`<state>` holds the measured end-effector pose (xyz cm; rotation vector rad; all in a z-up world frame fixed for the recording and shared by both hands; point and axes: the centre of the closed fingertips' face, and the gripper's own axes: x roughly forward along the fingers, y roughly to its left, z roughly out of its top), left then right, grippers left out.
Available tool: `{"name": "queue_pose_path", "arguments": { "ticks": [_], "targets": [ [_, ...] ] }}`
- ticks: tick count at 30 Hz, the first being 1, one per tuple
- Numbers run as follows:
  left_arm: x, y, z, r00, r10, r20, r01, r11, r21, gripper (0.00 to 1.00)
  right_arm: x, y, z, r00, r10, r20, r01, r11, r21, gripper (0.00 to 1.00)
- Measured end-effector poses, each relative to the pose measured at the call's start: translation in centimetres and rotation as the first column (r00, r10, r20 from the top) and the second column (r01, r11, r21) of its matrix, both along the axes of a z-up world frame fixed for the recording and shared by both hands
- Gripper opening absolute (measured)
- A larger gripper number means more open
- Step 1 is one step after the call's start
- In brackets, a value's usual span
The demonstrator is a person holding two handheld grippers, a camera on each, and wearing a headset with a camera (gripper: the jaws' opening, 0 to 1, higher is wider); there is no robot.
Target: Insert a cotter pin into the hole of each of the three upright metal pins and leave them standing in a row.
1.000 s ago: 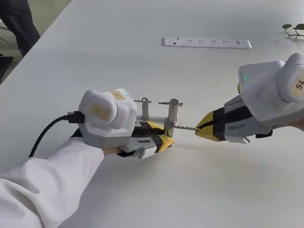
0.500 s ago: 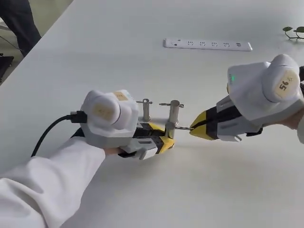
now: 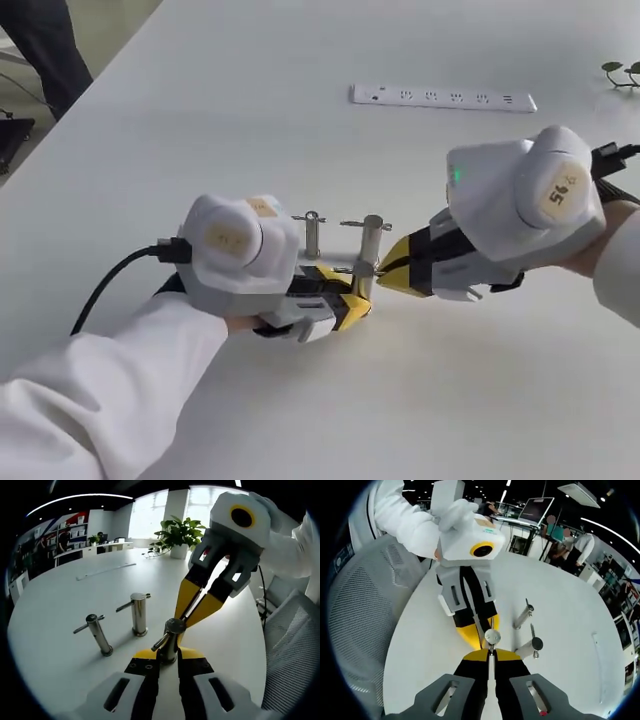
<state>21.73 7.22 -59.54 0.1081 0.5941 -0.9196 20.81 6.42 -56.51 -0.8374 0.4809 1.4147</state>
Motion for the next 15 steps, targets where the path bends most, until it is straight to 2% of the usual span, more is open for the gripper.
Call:
{"name": "queue_pose_path", "arguments": {
  "ticks": [7,11,13,14,15],
  "targets": [
    [-0.02,-0.03,-0.01,1.000,-0.005,0.017,0.005,1.000,0.013,0.12,0.31,0.12,-0.20,1.000,-0.010,-0.018,0.010,1.000,-0.022,0.00],
    [0.00,0.00,-0.04,1.000,-0.004,0.007,0.004,1.000,0.009,0.12,0.29,0.08,-0.43,1.000,-0.009,-0.028,0.008,1.000,-0.021,0.00],
    [-0.06,0.03,-0.05,1.000,0.009,-0.020,-0.009,1.000,-0.007,0.12,0.19,0.04,-0.47,1.000,-0.001,-0.031,0.001,1.000,-0.018,0.00],
    [-0.01,0.08,-0.03,1.000,0.016,-0.026,-0.016,1.000,-0.012,0.12,0.14,0.00,-0.48,1.000,0.004,-0.029,-0.005,1.000,-0.015,0.00],
    [-0.04,0.08,-0.01,0.999,0.016,-0.028,-0.017,1.000,-0.014,0.12,0.08,-0.02,-0.49,0.999,-0.007,-0.047,0.006,1.000,-0.011,0.00]
  ]
}}
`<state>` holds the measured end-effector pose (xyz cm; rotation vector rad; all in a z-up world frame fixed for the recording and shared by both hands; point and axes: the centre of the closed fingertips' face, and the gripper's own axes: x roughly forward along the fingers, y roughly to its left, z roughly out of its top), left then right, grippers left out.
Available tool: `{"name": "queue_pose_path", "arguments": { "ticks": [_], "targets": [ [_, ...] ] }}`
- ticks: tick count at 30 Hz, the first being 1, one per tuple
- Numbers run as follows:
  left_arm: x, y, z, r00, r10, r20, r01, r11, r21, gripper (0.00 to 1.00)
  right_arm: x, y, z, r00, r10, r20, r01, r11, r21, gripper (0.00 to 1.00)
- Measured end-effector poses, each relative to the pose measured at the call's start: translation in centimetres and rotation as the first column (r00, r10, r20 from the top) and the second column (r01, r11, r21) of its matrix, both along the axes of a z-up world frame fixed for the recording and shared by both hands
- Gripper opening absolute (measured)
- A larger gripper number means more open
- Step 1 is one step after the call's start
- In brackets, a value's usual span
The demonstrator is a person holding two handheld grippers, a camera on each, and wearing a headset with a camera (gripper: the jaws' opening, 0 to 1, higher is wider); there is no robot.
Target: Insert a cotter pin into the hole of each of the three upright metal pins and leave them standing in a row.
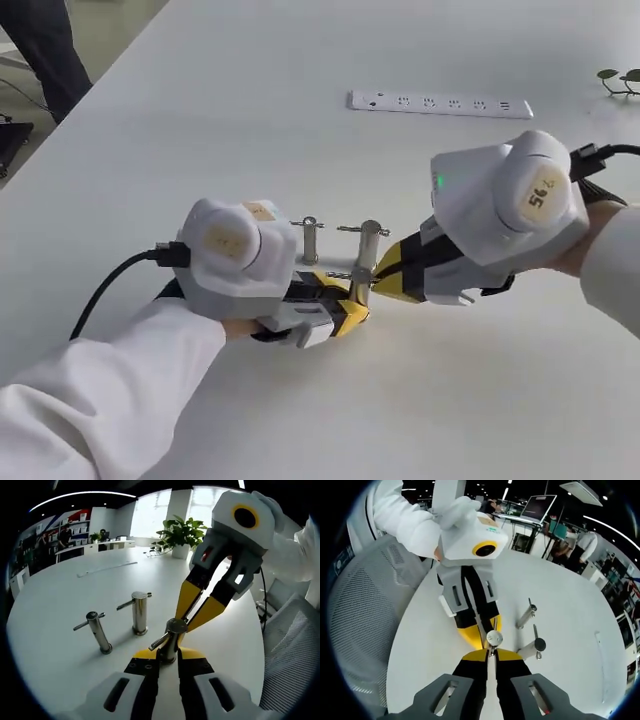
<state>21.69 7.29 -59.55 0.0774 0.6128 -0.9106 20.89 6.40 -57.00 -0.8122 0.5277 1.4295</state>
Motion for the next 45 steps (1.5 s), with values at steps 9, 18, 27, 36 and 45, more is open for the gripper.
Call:
{"name": "queue_pose_path", "arguments": {
  "ticks": [9,18,27,36,45],
  "targets": [
    [-0.5,0.6,0.7,0.999,-0.031,0.020,0.031,0.999,0.011,0.35,-0.3,-0.1,0.9,0.996,-0.065,-0.054,0.069,0.995,0.069,0.16],
    [-2.1,2.3,3.2,0.998,-0.055,0.035,0.057,0.997,-0.050,0.66,-0.6,-0.3,1.4,0.982,-0.130,-0.139,0.152,0.976,0.157,0.24],
    [-4.0,4.2,3.6,1.000,-0.030,0.008,0.031,0.998,-0.053,1.00,-1.1,0.9,2.0,0.971,-0.138,-0.196,0.183,0.954,0.239,0.30],
    [-5.3,5.4,4.0,1.000,0.010,0.007,-0.009,0.999,-0.054,0.99,-0.7,1.7,1.1,0.970,-0.148,-0.195,0.190,0.956,0.222,0.27],
    [-6.4,6.5,4.3,0.999,0.031,0.015,-0.031,0.999,-0.041,0.99,-0.4,2.3,0.3,0.966,-0.153,-0.207,0.199,0.955,0.221,0.19]
  ]
}}
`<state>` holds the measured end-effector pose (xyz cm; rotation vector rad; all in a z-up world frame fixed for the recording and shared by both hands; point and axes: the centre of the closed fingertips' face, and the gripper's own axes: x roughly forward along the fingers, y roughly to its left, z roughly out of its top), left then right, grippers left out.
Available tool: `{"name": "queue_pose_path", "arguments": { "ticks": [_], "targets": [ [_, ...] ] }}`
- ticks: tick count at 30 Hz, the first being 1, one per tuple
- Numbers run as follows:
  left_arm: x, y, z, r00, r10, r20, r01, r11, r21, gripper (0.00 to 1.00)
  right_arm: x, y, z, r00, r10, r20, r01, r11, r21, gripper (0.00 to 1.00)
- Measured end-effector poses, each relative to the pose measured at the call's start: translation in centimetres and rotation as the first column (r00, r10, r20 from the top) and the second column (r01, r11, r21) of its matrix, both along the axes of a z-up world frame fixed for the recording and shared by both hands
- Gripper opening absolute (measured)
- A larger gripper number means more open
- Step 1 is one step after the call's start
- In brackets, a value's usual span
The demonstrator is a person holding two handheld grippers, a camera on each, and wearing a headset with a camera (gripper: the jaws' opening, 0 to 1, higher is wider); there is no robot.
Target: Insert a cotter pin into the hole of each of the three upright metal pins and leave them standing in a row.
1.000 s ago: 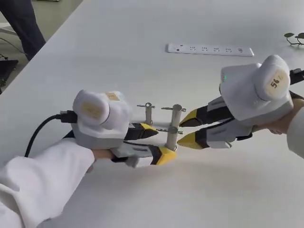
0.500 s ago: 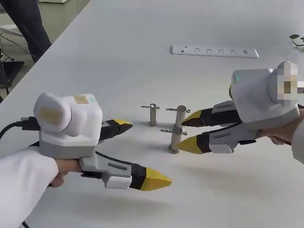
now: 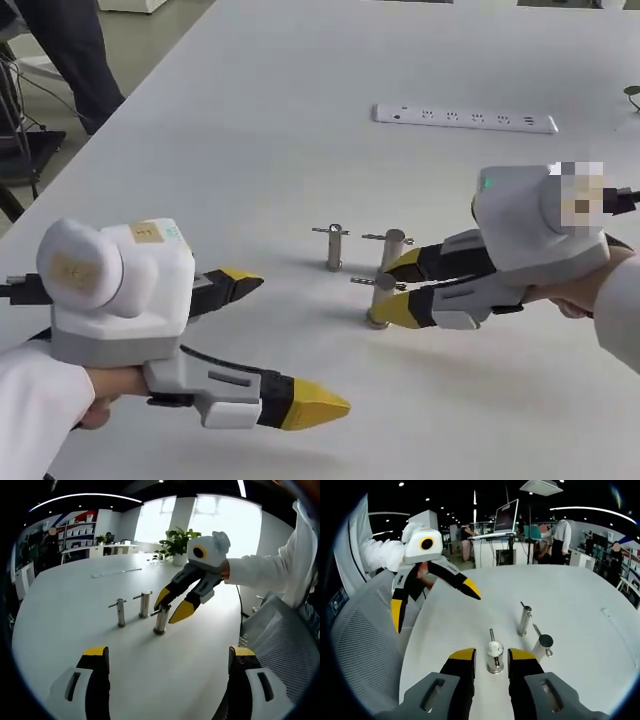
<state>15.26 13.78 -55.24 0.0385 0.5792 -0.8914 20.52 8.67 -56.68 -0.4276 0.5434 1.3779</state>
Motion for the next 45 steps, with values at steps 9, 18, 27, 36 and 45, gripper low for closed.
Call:
{"name": "queue_pose_path", "arguments": {
  "ticks": [9,18,27,36,45],
  "targets": [
    [-1.3,-0.2,-0.8,0.998,-0.048,-0.028,0.049,0.998,0.025,0.99,0.3,-0.2,-0.5,1.000,-0.020,-0.006,0.020,1.000,-0.019,0.09],
    [-0.3,0.1,-0.4,0.999,0.033,-0.007,-0.033,0.999,-0.003,0.99,0.3,-0.6,-0.4,0.999,-0.036,0.032,0.038,0.998,-0.040,0.08],
    [-0.2,1.1,-0.1,0.998,0.061,-0.001,-0.061,0.998,0.002,0.99,1.9,-4.2,1.2,0.997,-0.025,0.067,0.030,0.997,-0.071,0.08],
    [-0.9,1.2,-0.2,0.999,0.048,-0.022,-0.048,0.999,0.026,0.99,4.2,-6.5,0.9,0.998,-0.026,0.062,0.030,0.997,-0.069,0.08],
    [-1.3,1.2,-0.1,0.999,0.044,-0.029,-0.043,0.998,0.034,0.99,5.8,-7.5,0.1,0.998,-0.021,0.056,0.025,0.996,-0.085,0.08]
  ]
}}
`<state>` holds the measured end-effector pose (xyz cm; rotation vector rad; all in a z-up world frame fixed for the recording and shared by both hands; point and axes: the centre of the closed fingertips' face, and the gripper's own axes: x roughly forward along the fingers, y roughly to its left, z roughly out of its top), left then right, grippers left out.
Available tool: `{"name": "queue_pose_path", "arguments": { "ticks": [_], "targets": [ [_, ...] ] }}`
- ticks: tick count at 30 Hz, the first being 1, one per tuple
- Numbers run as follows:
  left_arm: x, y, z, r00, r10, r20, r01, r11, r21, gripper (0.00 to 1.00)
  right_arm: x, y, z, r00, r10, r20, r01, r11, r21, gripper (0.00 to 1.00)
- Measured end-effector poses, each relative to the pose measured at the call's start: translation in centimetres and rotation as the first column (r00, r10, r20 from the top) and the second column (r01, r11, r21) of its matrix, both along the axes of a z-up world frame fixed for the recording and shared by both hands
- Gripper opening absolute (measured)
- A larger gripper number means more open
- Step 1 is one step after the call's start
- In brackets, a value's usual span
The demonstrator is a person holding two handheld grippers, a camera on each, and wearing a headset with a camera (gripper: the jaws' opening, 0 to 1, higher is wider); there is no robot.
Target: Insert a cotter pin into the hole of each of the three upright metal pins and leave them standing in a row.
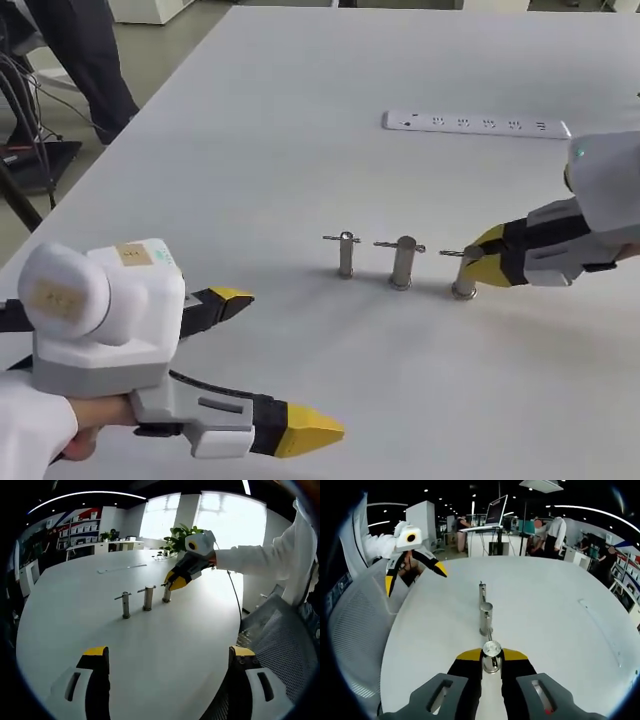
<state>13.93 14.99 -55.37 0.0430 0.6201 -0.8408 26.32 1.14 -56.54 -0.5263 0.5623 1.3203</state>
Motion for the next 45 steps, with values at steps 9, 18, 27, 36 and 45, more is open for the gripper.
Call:
{"name": "queue_pose_path", "arguments": {
  "ticks": [9,18,27,36,45],
  "targets": [
    [-0.2,0.3,-0.2,1.000,0.012,-0.005,-0.012,1.000,0.004,0.99,0.7,-0.1,0.1,1.000,-0.013,-0.008,0.013,0.999,0.030,0.08],
    [-0.2,0.1,-0.2,1.000,0.011,-0.010,-0.011,1.000,-0.003,0.99,0.4,0.1,0.1,0.999,-0.010,-0.040,0.013,0.998,0.067,0.08],
    [-0.3,0.1,0.8,0.999,0.033,0.007,-0.033,0.999,-0.032,0.99,0.5,-0.1,-0.4,0.996,-0.063,-0.058,0.069,0.993,0.100,0.28],
    [0.3,0.6,2.0,0.997,0.070,0.038,-0.067,0.996,-0.067,0.99,0.1,0.1,3.5,0.980,-0.192,-0.054,0.200,0.946,0.255,0.50],
    [1.5,1.2,3.1,0.989,0.130,0.070,-0.124,0.988,-0.086,0.99,-3.8,-0.7,5.9,0.950,-0.306,-0.064,0.310,0.891,0.331,0.73]
  ]
}}
